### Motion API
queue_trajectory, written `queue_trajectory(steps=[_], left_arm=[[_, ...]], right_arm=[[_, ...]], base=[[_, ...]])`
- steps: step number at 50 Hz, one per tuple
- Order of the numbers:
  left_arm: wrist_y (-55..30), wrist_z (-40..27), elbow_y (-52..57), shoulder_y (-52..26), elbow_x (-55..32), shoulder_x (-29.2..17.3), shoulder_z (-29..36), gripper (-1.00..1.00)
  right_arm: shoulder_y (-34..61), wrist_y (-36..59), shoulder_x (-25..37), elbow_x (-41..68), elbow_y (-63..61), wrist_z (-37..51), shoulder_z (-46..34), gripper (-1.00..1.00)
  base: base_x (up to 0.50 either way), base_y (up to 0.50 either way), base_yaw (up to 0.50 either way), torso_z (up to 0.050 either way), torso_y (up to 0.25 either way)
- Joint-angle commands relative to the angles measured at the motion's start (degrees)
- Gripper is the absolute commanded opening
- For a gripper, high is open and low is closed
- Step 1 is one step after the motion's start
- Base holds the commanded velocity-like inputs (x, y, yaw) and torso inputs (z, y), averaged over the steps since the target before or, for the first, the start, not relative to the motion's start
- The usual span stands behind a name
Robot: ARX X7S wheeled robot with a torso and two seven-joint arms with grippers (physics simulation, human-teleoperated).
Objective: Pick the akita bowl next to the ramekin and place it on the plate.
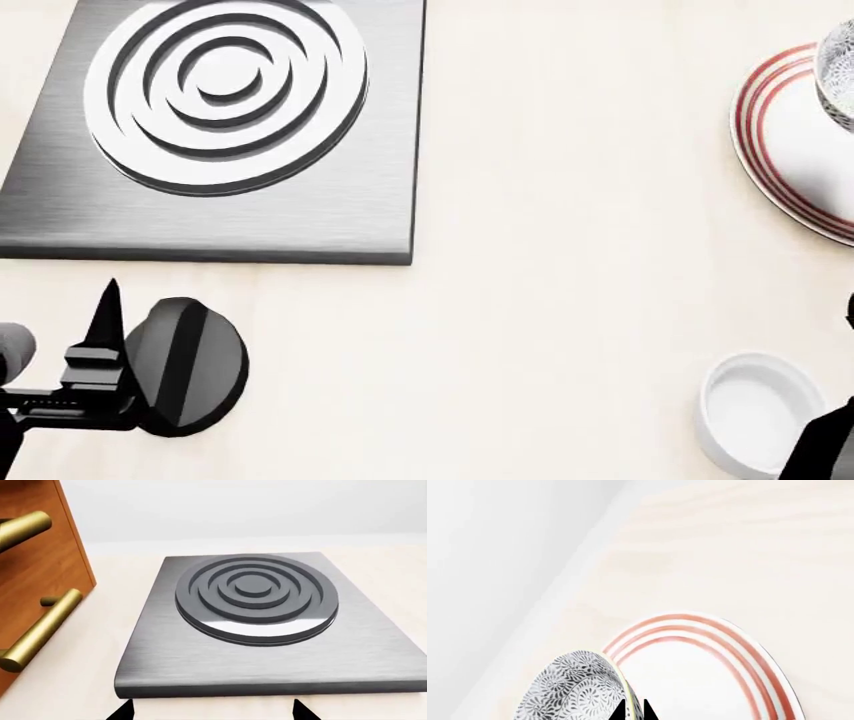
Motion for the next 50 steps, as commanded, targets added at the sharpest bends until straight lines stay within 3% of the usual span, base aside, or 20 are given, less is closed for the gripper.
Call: queue_trajectory(steps=[1,9,50], left_arm=[[0.1,1.8,-0.3,0.3,-0.4,1.0,-1.4,1.00],[0.2,1.7,-0.3,0.3,-0.5,0.8,-1.5,1.00],[0.4,0.8,-0.4,0.0,-1.3,0.1,-1.4,1.00]], right_arm=[[4.0,-4.6,-0.3,-1.7,8.3,-4.4,1.2,-1.00],[5.5,-6.3,-0.3,-3.3,12.1,-5.6,1.7,-1.00],[6.0,-4.3,-1.5,-22.2,12.2,-7.3,19.1,-1.00]], base=[[0.00,0.00,0.00,0.000,0.000],[0.00,0.00,0.00,0.000,0.000],[0.00,0.00,0.00,0.000,0.000]])
